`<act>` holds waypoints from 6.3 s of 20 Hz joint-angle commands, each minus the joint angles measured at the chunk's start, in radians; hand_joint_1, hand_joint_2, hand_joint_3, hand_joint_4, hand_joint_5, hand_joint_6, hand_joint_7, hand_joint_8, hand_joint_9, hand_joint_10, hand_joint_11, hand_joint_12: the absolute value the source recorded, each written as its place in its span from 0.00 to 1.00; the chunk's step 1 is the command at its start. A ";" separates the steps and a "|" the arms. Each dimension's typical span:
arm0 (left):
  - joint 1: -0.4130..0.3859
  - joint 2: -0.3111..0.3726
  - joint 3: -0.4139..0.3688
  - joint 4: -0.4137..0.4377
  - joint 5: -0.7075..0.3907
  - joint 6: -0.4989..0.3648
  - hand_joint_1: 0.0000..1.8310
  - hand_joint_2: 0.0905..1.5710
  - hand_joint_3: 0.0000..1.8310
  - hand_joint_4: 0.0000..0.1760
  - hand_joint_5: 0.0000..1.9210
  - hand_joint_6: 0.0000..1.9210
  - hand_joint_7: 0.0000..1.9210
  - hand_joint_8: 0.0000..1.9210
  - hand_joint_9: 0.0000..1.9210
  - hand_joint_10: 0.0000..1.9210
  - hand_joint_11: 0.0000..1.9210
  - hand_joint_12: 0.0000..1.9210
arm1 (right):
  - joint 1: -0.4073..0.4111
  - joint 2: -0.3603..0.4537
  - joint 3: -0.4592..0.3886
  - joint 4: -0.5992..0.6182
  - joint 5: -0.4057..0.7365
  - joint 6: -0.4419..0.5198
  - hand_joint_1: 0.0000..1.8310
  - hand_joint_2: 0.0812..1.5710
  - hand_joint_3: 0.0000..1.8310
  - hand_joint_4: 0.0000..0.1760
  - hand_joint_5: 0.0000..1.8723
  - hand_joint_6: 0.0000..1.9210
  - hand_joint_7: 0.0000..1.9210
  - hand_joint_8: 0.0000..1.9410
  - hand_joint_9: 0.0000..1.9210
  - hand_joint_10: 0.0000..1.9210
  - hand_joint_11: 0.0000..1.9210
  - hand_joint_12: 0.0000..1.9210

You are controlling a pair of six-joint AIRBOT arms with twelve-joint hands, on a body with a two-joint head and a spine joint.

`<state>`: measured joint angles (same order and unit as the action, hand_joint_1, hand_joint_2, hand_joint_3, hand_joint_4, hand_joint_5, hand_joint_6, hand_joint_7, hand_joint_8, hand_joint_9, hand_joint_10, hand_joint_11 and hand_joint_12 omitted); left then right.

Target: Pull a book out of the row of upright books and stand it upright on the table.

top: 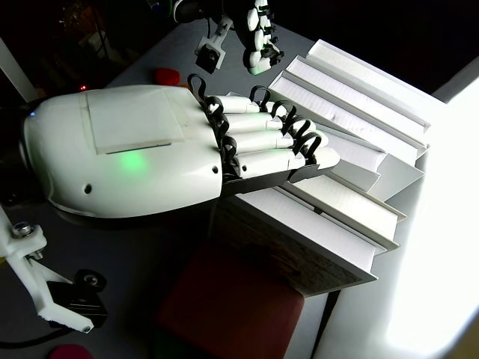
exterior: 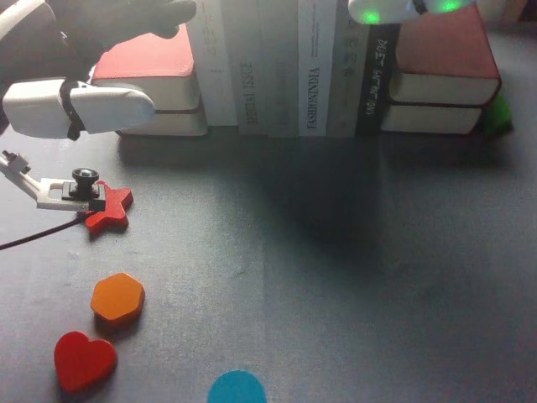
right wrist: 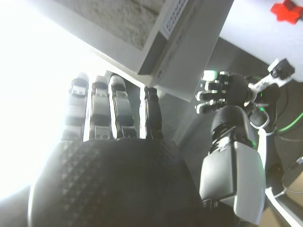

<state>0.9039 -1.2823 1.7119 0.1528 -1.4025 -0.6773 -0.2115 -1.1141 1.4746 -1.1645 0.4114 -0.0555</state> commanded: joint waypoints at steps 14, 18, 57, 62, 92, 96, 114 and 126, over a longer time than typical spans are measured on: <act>0.070 0.010 -0.015 -0.154 -0.154 -0.009 0.54 0.54 0.00 0.17 0.21 0.00 0.17 0.00 0.23 0.00 0.00 0.70 | -0.071 0.089 -0.129 0.030 0.108 0.000 0.00 0.64 0.00 1.00 0.10 0.00 0.00 0.00 0.00 0.00 0.00 0.00; 0.157 0.105 -0.095 -0.260 -0.230 -0.009 0.51 0.59 0.01 0.32 0.22 0.00 0.17 0.00 0.22 0.01 0.00 0.66 | -0.082 0.095 -0.132 0.043 0.111 0.000 0.00 0.64 0.00 1.00 0.10 0.00 0.00 0.00 0.00 0.00 0.00 0.00; 0.316 0.122 -0.166 -0.389 -0.317 -0.009 0.53 0.60 0.00 0.41 0.22 0.01 0.19 0.00 0.24 0.01 0.00 0.67 | 0.072 0.289 -0.309 -0.062 0.238 0.068 0.30 0.71 0.00 0.29 0.06 0.02 0.04 0.01 0.01 0.00 0.00 0.09; 0.308 0.122 -0.164 -0.384 -0.318 -0.009 0.55 0.59 0.00 0.39 0.22 0.00 0.19 0.00 0.25 0.01 0.00 0.73 | 0.174 0.194 -0.202 -0.370 0.205 0.351 0.47 0.60 0.00 0.89 0.02 0.01 0.00 0.00 0.00 0.00 0.00 0.00; 0.362 0.157 -0.197 -0.410 -0.322 -0.009 0.49 0.60 0.00 0.30 0.21 0.00 0.18 0.00 0.26 0.01 0.00 0.72 | 0.328 0.202 -0.261 -0.904 0.186 0.639 0.46 0.54 0.00 0.64 0.00 0.00 0.00 0.00 0.00 0.00 0.00 0.00; 0.364 0.154 -0.199 -0.410 -0.319 -0.009 0.52 0.60 0.00 0.26 0.20 0.00 0.19 0.00 0.26 0.01 0.00 0.71 | 0.355 0.203 -0.272 -0.930 0.186 0.639 0.45 0.55 0.00 0.83 0.00 0.00 0.00 0.00 0.00 0.00 0.00 0.00; 0.383 0.176 -0.202 -0.432 -0.317 -0.009 0.50 0.63 0.01 0.29 0.18 0.00 0.16 0.00 0.23 0.00 0.00 0.63 | 0.327 0.088 -0.223 -1.135 0.195 0.693 0.31 0.53 0.01 0.66 0.06 0.02 0.00 0.00 0.00 0.00 0.00 0.00; 0.450 0.236 -0.246 -0.490 -0.332 -0.009 0.49 0.66 0.00 0.32 0.19 0.00 0.17 0.00 0.24 0.00 0.00 0.61 | 0.325 0.052 -0.190 -1.136 0.180 0.693 0.35 0.57 0.01 0.50 0.02 0.00 0.00 0.00 0.00 0.00 0.00 0.00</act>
<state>1.3560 -1.0546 1.4685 -0.3027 -1.6184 -0.6773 0.1020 -1.0588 1.2835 -2.3318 0.6571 0.6392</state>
